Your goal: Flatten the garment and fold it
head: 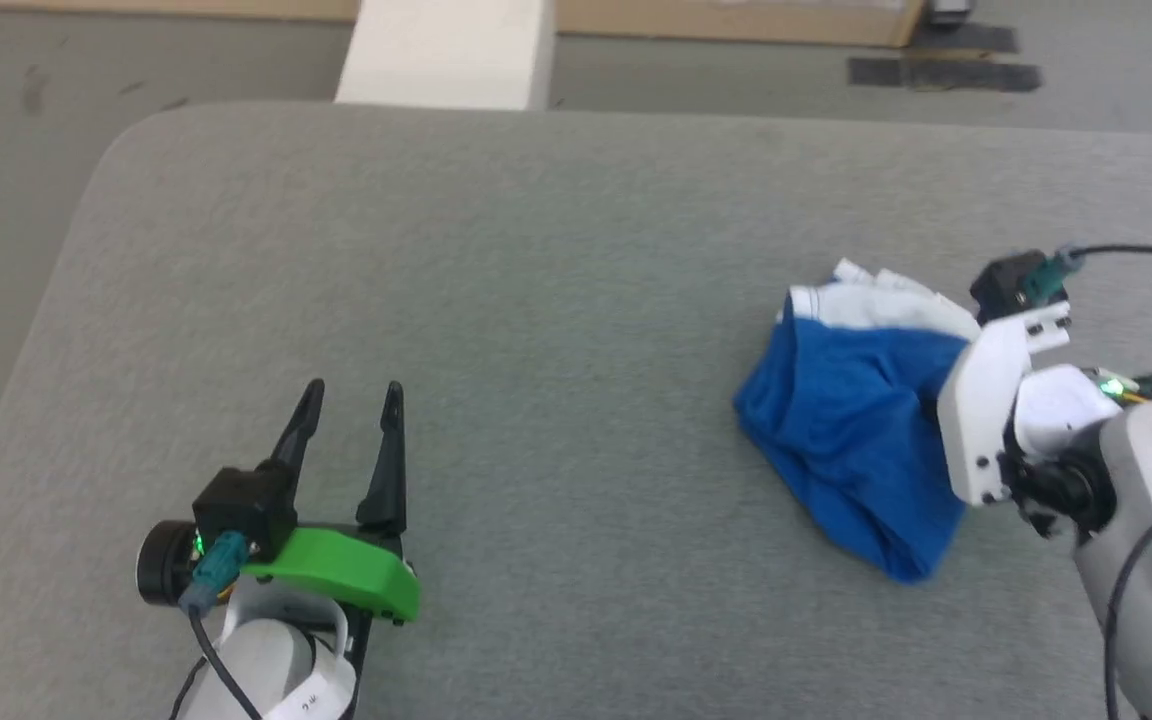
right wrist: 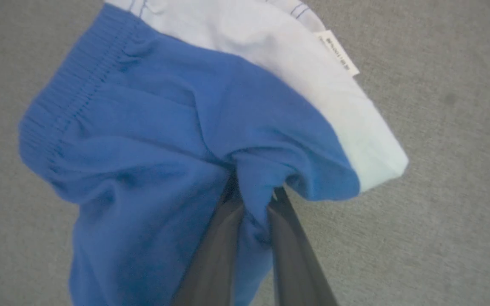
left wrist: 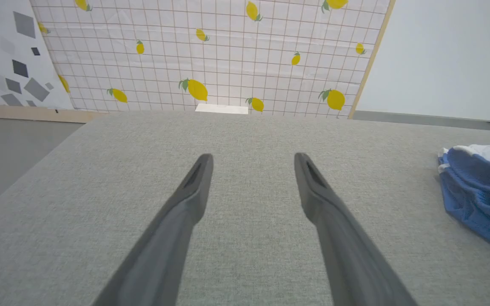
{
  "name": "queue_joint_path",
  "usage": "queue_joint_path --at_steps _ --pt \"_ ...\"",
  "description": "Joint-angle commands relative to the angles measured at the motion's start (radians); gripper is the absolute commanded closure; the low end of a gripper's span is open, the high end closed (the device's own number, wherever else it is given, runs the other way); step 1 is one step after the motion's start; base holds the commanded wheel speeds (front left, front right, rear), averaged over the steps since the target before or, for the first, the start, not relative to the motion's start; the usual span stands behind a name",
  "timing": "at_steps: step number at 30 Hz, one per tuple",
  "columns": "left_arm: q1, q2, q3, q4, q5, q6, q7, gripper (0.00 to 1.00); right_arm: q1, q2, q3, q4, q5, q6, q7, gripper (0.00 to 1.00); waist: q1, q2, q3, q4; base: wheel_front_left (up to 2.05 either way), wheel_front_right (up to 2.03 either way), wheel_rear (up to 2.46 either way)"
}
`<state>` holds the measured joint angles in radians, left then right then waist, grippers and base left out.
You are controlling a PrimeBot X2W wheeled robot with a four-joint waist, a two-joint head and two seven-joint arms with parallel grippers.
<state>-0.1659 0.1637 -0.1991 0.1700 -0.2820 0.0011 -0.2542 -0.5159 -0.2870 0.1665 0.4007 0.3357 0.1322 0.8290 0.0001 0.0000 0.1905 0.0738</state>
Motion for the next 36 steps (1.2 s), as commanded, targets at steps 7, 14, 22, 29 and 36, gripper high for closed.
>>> queue_joint_path --at_steps 7,14,22,29,36 --pt "-0.009 0.012 -0.011 -0.026 0.000 -0.004 -0.002 0.00 0.074 -0.095 0.030 -0.082 0.059 -0.002 0.046 1.00 -0.0001 0.0000 0.006 -0.195 0.00 0.00 0.00" --pt "-0.077 0.045 -0.020 -0.109 0.025 -0.004 0.037 0.00 0.073 -0.215 -0.012 -0.114 0.087 -0.002 0.030 1.00 -0.0001 0.0000 0.158 -0.277 0.00 0.00 0.00" --pt "-0.157 0.108 -0.015 -0.258 0.061 -0.005 0.114 0.00 0.016 -0.364 -0.133 -0.056 0.081 -0.002 -0.068 1.00 -0.0001 0.0000 0.362 -0.282 0.00 0.00 0.00" --pt "-0.181 0.168 0.014 -0.399 0.086 0.009 0.187 0.00 -0.074 -0.434 -0.240 0.044 0.034 -0.002 -0.188 1.00 -0.0001 0.0000 0.474 -0.270 0.00 0.00 0.00" --pt "-0.176 0.209 0.042 -0.498 0.094 0.022 0.242 0.00 -0.164 -0.454 -0.357 0.154 -0.044 -0.002 -0.274 1.00 -0.0001 0.0000 0.526 -0.269 0.00 0.00 0.00"
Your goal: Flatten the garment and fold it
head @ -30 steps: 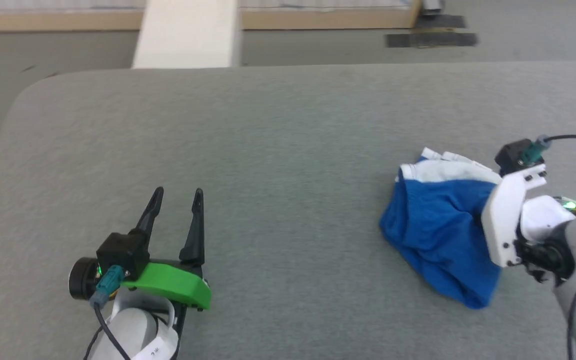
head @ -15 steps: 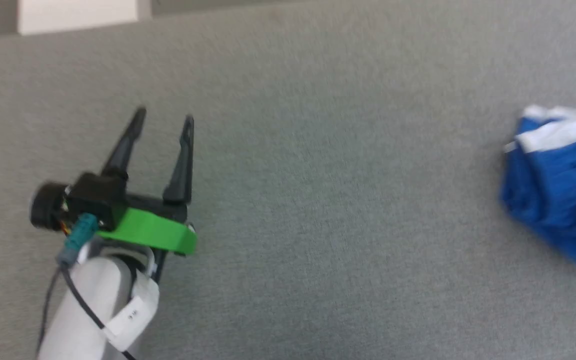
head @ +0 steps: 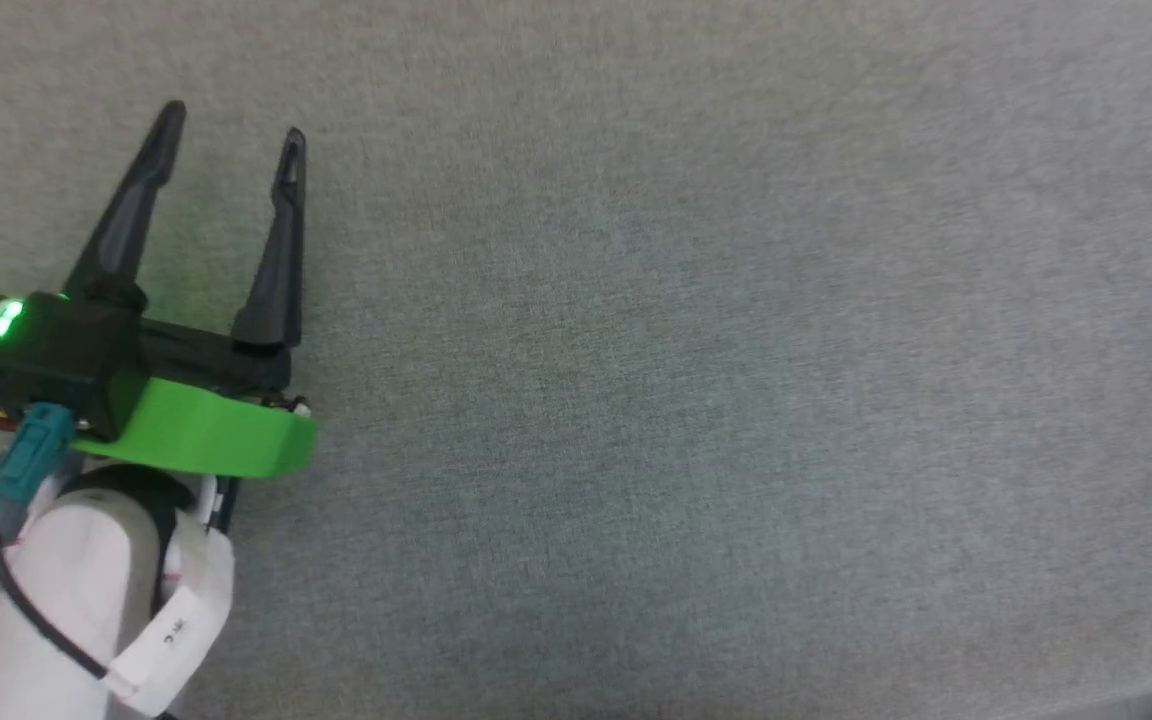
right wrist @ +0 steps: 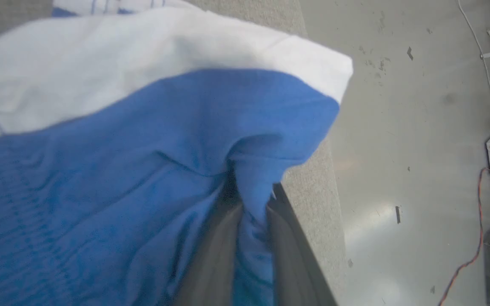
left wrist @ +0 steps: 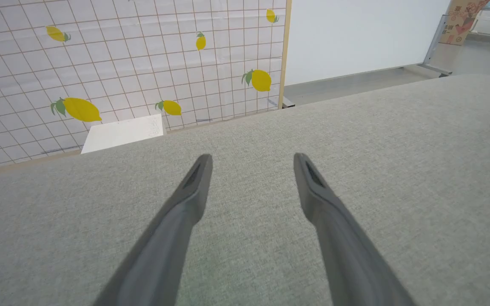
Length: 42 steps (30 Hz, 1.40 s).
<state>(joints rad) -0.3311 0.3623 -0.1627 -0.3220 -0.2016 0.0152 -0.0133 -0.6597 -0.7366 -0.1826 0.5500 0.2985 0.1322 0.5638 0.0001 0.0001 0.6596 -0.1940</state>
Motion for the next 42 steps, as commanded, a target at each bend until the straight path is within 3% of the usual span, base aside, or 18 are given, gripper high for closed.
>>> queue_joint_path --at_steps 1,2,3,4,14,25,32,42 --pt "-0.008 0.014 0.008 -0.014 0.015 0.009 0.005 0.00 -0.030 -0.006 -0.013 0.012 -0.019 -0.002 -0.017 1.00 -0.0001 -0.0001 0.060 -0.002 0.00 0.00 0.00" --pt "-0.004 0.018 0.010 -0.022 0.016 0.012 0.011 0.00 -0.040 -0.009 -0.018 0.021 -0.032 -0.002 -0.030 1.00 -0.0001 -0.0001 0.062 -0.004 0.00 0.00 0.00" --pt "0.000 0.020 0.011 -0.028 0.016 0.013 0.015 0.00 -0.050 -0.008 -0.025 0.028 -0.039 -0.002 -0.039 0.89 -0.0001 -0.0001 0.064 -0.005 0.00 0.00 0.00" --pt "0.003 0.023 0.013 -0.033 0.017 0.015 0.019 0.00 -0.062 -0.007 -0.030 0.034 -0.047 -0.002 -0.050 0.00 -0.0001 -0.0001 0.066 -0.007 0.00 0.00 0.00" --pt "0.012 0.013 0.012 -0.011 0.004 0.028 0.001 0.00 -0.134 -0.006 -0.056 0.042 -0.045 -0.002 -0.149 0.00 -0.0001 -0.0001 0.007 -0.010 0.00 0.00 0.00" --pt "0.062 -0.070 0.014 0.169 -0.068 0.046 -0.142 0.00 -0.108 0.010 0.057 -0.179 0.102 -0.002 -0.336 0.00 -0.0001 -0.0001 -0.256 0.058 0.00 0.00 0.00" --pt "0.105 -0.110 0.027 0.273 -0.112 0.050 -0.202 0.00 -0.028 0.122 0.087 -0.299 0.141 -0.002 -0.508 0.00 -0.0001 -0.0001 -0.419 0.123 0.00 0.00 0.00" --pt "0.183 -0.127 0.058 0.338 -0.141 0.064 -0.232 0.00 0.151 0.383 0.079 -0.409 0.103 -0.002 -0.648 0.00 -0.0001 -0.0001 -0.579 0.190 0.00 0.00 0.00"
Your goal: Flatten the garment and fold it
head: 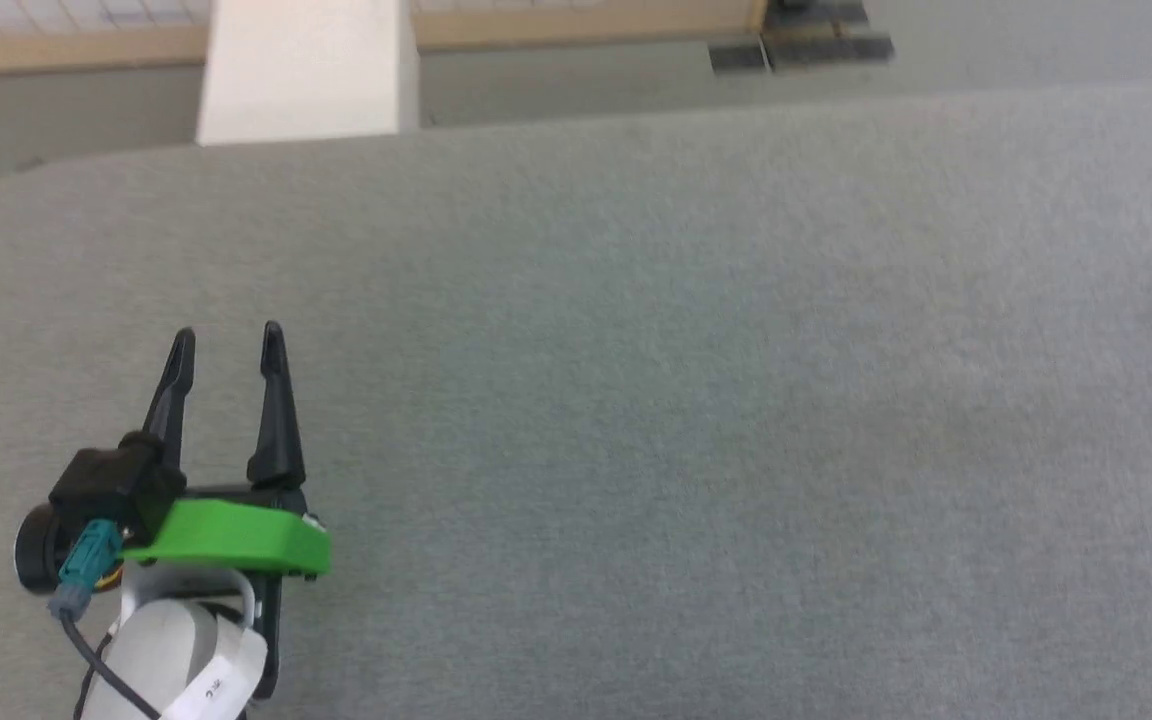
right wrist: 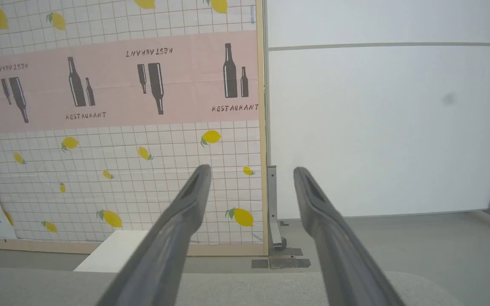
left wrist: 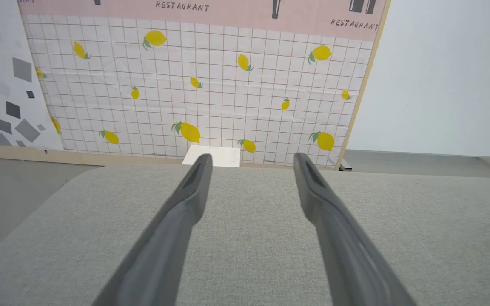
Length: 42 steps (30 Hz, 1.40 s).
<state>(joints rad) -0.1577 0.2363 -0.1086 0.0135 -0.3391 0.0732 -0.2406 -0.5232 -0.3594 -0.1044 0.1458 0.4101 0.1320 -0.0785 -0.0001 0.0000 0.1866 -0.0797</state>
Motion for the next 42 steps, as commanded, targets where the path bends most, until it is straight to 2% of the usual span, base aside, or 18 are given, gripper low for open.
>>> queue_joint_path --at_steps 1,9,15,28,42 --pt "0.019 0.000 0.009 0.005 -0.006 0.008 -0.007 0.00 0.038 0.037 0.003 -0.018 -0.017 -0.001 -0.012 0.00 0.0001 0.0000 -0.118 0.082 0.00 0.00 0.00" --pt "0.055 -0.005 0.030 0.016 -0.022 0.019 -0.013 0.00 0.198 0.234 0.006 -0.096 -0.096 -0.001 -0.070 0.00 0.0001 0.0000 -0.155 0.116 0.00 0.00 0.00" --pt "0.069 -0.014 0.027 0.038 -0.027 0.018 -0.015 0.00 0.297 0.285 0.017 -0.066 -0.135 -0.001 -0.103 0.00 0.0001 0.0000 -0.165 0.120 0.00 0.00 0.00" --pt "0.094 -0.030 -0.007 0.099 -0.014 0.006 -0.019 0.00 0.467 0.309 0.012 0.016 -0.145 -0.001 -0.143 0.00 0.0001 0.0000 -0.185 0.103 0.00 0.00 0.00" --pt "0.088 -0.009 -0.072 0.138 0.025 -0.006 0.015 0.00 0.503 0.309 0.026 0.027 -0.182 -0.001 -0.142 0.00 0.0001 0.0000 -0.192 0.092 0.00 0.00 0.00"
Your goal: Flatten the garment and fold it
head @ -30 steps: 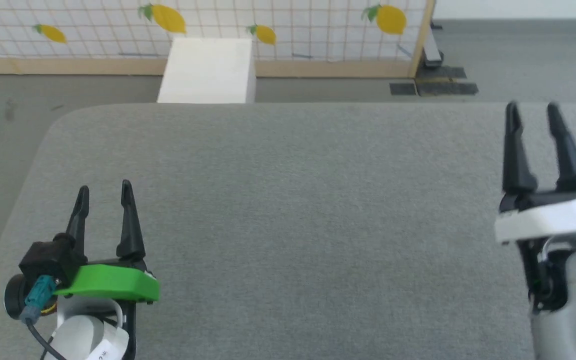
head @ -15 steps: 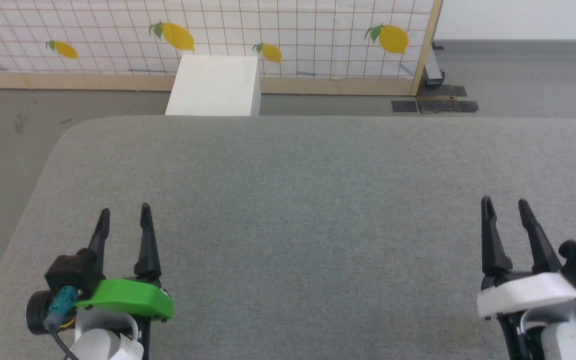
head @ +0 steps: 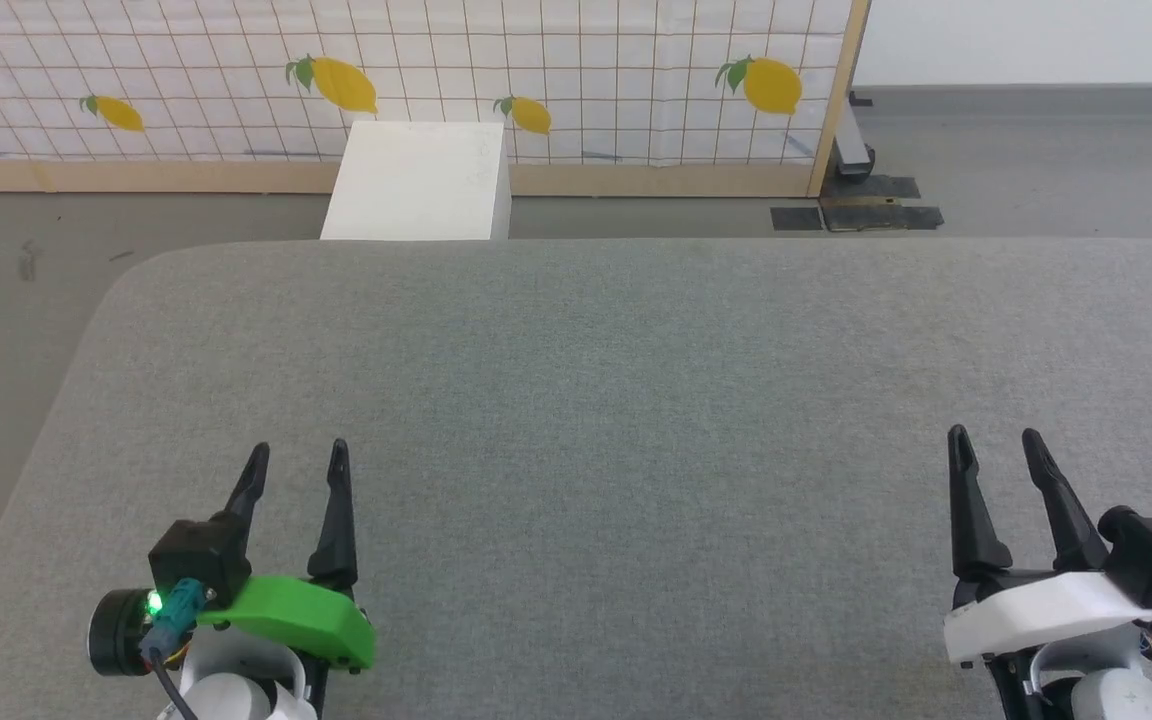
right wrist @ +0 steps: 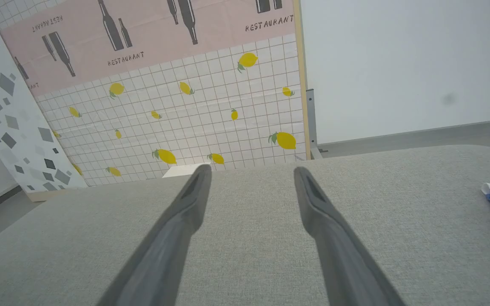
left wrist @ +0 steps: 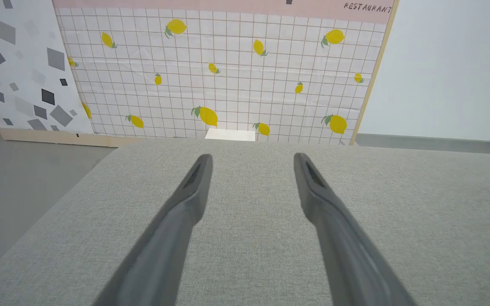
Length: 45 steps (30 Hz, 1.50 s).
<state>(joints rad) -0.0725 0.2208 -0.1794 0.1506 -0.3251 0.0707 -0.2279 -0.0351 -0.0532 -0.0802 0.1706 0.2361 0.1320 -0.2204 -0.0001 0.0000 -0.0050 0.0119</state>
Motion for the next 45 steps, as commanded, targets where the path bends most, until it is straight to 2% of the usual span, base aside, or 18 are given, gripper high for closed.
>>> queue_joint_path --at_steps 1,36,37,45 --pt "0.003 0.006 -0.002 0.001 0.009 -0.005 0.005 0.00 0.016 0.003 0.003 0.002 -0.008 -0.001 0.000 0.00 0.0001 0.0000 -0.001 0.001 0.00 0.00 0.00" --pt "-0.021 0.012 -0.022 0.016 -0.021 -0.001 0.003 0.00 0.004 0.003 0.011 0.018 -0.003 -0.001 0.007 0.00 0.0001 0.0000 0.008 0.000 0.00 0.00 0.00" --pt "-0.005 0.006 -0.023 0.013 -0.018 0.000 0.007 1.00 0.001 0.000 0.011 0.017 0.001 0.000 0.006 1.00 0.0001 0.0000 0.008 0.000 0.00 0.00 0.00" --pt "-0.002 -0.002 -0.016 0.007 -0.005 -0.003 0.016 1.00 0.002 0.000 0.013 0.010 -0.009 0.000 0.014 1.00 0.0001 0.0000 0.008 0.000 0.00 0.00 0.00"
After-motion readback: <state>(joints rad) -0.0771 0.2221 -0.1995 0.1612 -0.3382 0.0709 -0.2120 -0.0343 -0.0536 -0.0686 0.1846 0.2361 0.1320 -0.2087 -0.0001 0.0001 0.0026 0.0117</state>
